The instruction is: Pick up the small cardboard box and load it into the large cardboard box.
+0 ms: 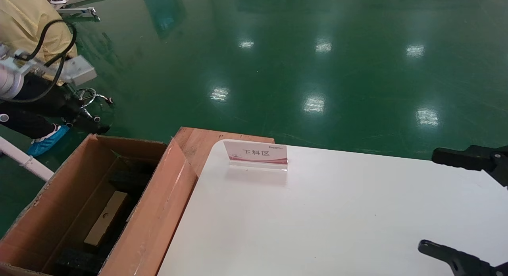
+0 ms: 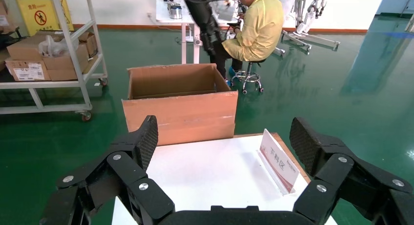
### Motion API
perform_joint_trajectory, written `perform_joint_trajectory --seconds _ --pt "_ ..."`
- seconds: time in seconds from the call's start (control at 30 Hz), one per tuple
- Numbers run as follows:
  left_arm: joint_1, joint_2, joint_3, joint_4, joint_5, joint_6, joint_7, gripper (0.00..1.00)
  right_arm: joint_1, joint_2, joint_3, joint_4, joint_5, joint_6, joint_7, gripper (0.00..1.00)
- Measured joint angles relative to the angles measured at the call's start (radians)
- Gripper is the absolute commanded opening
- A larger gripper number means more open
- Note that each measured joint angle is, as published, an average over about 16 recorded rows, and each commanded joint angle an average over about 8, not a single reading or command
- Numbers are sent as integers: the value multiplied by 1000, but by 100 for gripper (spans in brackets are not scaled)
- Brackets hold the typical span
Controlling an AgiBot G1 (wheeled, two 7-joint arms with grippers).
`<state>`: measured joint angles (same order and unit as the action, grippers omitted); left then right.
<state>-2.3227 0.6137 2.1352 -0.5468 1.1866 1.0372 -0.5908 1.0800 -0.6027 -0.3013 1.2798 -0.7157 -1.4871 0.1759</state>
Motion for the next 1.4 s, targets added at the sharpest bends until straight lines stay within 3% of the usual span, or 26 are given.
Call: perform_joint_trajectory --seconds 0.23,0.5,1.4 --pt "-27 -20 -38 -102 -6 -38 18 100 0 0 0 0 0 0 0 100" --pt "54 -23 -170 -173 -38 -12 39 100 0 0 0 -1 0 0 0 100" --pt "628 -13 -981 -445 -239 214 214 100 -2 -2 6 0 -4 -2 3 100"
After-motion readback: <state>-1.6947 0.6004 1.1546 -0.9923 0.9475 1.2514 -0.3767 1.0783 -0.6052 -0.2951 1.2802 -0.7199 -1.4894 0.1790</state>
